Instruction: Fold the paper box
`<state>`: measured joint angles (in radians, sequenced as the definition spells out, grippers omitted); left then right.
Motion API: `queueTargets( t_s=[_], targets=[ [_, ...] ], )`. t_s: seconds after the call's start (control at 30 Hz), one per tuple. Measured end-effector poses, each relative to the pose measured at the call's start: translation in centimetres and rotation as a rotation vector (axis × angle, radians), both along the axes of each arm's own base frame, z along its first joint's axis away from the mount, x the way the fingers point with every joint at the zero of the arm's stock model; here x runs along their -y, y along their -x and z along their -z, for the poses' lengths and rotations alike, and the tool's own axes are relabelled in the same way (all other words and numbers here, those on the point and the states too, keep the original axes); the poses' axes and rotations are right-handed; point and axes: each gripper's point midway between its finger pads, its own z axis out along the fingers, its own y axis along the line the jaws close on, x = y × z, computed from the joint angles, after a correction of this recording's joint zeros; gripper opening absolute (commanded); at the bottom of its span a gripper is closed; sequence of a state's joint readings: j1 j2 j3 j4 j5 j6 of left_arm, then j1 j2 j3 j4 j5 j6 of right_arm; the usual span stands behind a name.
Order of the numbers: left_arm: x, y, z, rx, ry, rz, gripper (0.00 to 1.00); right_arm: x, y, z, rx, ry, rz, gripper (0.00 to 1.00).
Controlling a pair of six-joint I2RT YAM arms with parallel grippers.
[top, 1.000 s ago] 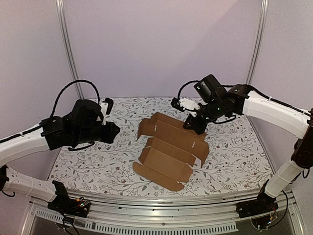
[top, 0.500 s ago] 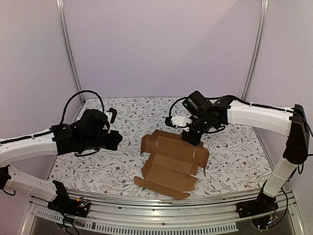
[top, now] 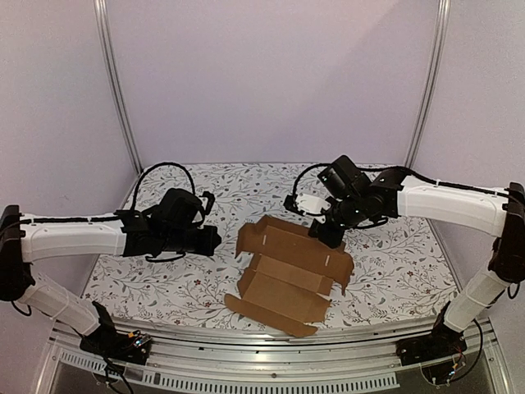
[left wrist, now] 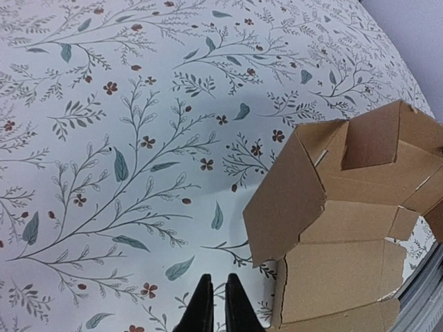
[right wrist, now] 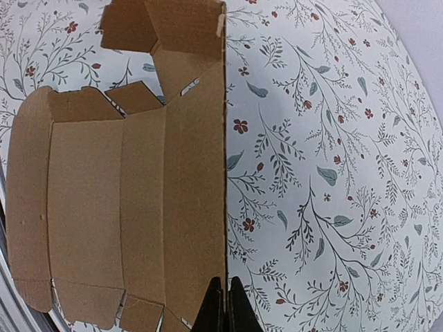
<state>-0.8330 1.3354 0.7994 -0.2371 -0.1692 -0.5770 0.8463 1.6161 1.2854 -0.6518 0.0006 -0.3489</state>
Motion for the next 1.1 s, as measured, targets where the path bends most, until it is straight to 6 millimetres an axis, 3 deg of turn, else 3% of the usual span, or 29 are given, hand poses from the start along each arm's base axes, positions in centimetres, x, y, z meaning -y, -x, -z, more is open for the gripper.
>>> queueTargets(
  t_s=[0.43,0.77,1.1],
  targets=[
    [3.5,-1.8,1.7,-0.032,0.129,0.092,0.06,0.1,2.3,-2.3,0.034,-0.122,-0.044,0.00],
    [7.0,-1.3,1.4,-0.047,0.257,0.241,0.02,0.1,2.6,-0.8,0.050,-0.103,-0.024,0.00],
    [8.0,-0.7,0.7,-0.037,0.312,0.295,0.01,0.2,2.1,-0.3,0.131,-0.069,0.013,0.00]
  ],
)
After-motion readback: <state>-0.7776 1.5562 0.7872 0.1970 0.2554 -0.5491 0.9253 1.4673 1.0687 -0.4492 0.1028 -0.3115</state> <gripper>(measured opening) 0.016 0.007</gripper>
